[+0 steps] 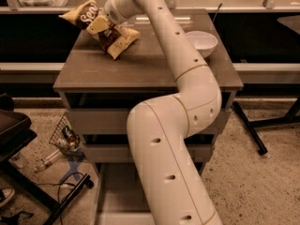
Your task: Place brown chip bag into bottom drawer
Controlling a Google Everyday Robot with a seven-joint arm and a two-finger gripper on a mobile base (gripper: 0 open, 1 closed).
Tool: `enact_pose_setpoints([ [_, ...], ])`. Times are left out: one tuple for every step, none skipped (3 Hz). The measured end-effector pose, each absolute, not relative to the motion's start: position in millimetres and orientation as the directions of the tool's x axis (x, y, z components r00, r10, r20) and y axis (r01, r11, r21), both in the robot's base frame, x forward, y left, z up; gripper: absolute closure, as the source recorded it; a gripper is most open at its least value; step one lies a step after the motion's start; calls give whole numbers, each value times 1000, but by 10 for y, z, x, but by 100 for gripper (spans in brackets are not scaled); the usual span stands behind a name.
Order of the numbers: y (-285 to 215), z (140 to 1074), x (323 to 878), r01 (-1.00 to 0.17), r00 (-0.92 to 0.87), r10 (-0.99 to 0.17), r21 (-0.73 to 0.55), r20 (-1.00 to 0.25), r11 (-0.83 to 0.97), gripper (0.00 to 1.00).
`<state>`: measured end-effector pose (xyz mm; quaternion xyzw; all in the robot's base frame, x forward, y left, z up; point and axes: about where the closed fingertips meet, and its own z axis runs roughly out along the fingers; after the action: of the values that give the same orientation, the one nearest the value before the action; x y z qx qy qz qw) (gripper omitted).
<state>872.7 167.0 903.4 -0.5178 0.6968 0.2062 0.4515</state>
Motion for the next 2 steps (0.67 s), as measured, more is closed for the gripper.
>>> enact_pose_setpoints([
  [1700,9003,8728,-910,-57,-537,-177,-842,376,64],
  [1730,8967,8727,-912,-59,-538,-174,-841,372,88],
])
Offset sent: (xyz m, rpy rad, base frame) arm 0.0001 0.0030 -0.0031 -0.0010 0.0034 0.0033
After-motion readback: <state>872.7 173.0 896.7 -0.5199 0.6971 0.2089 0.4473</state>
